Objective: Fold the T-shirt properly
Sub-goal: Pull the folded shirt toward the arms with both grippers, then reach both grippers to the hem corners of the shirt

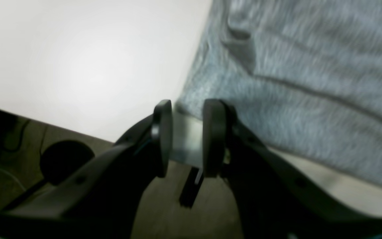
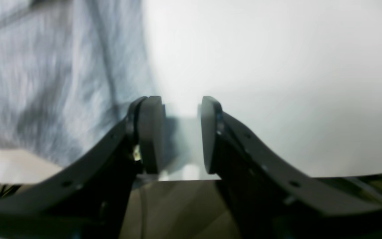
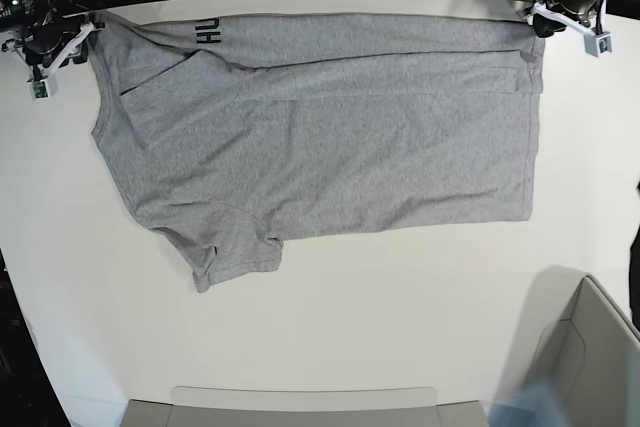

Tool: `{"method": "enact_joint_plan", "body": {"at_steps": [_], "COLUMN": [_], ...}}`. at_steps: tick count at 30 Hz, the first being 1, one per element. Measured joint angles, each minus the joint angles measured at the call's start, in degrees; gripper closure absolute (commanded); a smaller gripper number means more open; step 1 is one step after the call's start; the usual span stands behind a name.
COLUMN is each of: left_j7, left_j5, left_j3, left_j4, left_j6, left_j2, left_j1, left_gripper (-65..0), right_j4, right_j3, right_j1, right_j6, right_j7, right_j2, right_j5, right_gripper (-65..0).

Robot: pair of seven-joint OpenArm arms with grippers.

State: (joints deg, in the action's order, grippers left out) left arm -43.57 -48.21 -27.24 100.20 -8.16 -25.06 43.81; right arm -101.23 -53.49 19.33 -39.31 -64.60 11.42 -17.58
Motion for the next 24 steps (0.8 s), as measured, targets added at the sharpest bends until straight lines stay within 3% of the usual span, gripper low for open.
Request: {"method": "enact_joint_plan", "body": {"at_steps": [6, 11, 14, 19, 21, 24], "left_j7": [-0.4, -1.0, -2.9, -13.9, -17.0, -20.0], "left_j5": [0.0, 0.2, 0.2, 0.3, 0.2, 0.2], "left_j3": [-2.4, -1.7, 0.2, 2.1, 2.5, 2.4], "left_j4": [5.4, 7.4, 7.4, 7.3, 7.3, 7.3], "left_j6": [-0.2, -0.2, 0.2, 0.4, 0.4, 0.2], "left_j2": [0.3, 0.3, 0.3, 0.6, 1.1, 3.5], "left_j1": [-0.6, -6.8, -11.8, -22.3, -25.6, -27.8], "left_gripper": [-14.0, -13.9, -12.8, -6.4, -4.5, -3.6], "right_j4": [-7.4, -10.6, -10.4, -3.3, 4.4, 16.6], "right_j3": [-3.4, -2.3, 5.2, 21.2, 24.8, 26.4], "right_j1": [-4.4, -10.5, -14.2, -23.0, -26.9, -30.8], "right_j6": [0.0, 0.0, 0.0, 0.0, 0.0, 0.0], "right_j7": [-0.2, -0.6, -0.7, 0.7, 4.0, 13.4], "right_j2": [0.0, 0.1, 0.5, -2.6, -4.0, -5.9], "right_j5": [0.5, 0.6, 2.6, 13.0, 17.4, 21.7], "right_gripper": [-20.4, -20.3, -20.3, -20.3, -20.3, -20.3]}}
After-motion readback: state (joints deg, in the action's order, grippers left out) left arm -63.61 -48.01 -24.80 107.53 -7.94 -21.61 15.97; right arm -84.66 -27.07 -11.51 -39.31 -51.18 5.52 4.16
